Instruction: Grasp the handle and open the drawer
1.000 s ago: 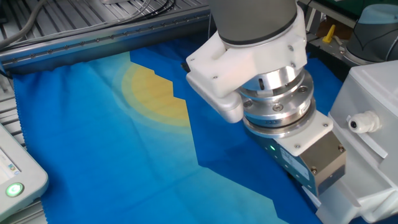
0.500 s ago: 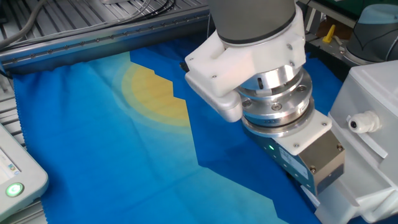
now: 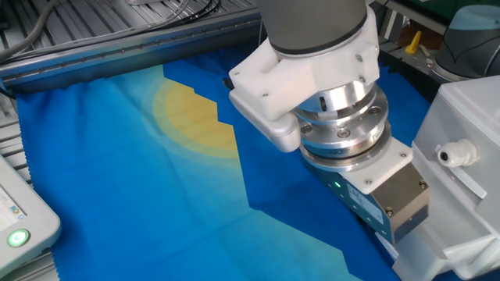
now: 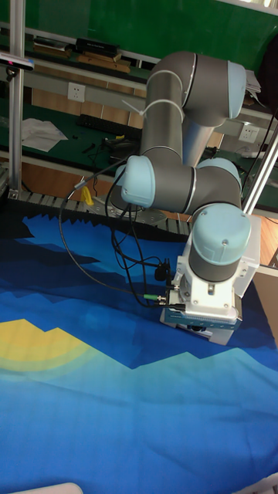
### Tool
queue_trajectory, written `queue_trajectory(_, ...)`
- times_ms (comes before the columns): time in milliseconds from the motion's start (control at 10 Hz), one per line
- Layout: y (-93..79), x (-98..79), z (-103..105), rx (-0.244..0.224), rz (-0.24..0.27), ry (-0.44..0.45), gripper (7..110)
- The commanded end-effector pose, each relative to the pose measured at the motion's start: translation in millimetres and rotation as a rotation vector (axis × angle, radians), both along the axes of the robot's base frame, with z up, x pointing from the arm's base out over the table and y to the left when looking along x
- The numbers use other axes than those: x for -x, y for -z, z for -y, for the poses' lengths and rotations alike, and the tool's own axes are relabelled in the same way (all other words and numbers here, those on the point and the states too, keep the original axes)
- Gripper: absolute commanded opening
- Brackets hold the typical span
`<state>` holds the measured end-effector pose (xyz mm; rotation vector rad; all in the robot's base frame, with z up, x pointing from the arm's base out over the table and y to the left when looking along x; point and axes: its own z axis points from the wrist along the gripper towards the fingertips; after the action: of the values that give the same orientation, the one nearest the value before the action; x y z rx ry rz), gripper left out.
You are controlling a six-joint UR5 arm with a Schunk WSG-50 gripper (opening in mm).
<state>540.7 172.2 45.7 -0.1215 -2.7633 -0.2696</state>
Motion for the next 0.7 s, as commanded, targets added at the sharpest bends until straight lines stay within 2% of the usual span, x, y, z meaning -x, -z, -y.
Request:
queue_trajectory(0,-2.7,-1.5,-2.0,-0.015,0.000,0.005,7)
queue_trajectory(600,-3.0,-5.0,-1.0,-0.018,0.013,-0.003,7)
